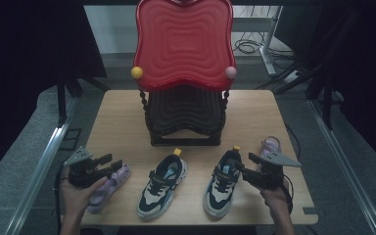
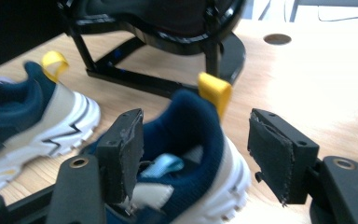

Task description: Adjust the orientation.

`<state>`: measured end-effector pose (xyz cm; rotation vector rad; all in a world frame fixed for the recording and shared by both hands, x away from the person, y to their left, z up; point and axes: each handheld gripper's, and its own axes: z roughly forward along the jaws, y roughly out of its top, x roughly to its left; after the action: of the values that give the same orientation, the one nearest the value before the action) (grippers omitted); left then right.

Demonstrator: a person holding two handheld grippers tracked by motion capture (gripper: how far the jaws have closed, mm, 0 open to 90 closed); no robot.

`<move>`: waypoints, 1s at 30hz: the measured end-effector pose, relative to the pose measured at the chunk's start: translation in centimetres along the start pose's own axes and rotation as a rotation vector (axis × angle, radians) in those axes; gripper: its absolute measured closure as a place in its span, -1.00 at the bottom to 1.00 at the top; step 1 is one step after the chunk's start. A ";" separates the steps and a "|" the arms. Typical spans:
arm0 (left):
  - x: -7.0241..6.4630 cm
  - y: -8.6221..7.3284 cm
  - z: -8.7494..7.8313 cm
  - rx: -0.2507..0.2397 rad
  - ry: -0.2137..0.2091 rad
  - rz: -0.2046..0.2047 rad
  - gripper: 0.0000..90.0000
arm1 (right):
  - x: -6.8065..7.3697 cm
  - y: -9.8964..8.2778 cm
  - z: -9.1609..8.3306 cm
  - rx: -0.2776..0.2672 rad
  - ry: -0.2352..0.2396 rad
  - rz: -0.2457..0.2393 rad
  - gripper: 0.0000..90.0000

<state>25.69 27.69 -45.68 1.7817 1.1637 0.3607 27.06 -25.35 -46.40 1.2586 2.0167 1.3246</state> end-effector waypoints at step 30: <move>0.2 0.4 0.5 0.019 -0.016 0.040 0.04 | -7.2 -5.9 -6.0 0.127 -0.235 0.051 0.97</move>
<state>26.33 27.53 -45.68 1.8230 1.1258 0.3596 23.57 -35.34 -49.75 1.4574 1.9389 1.0288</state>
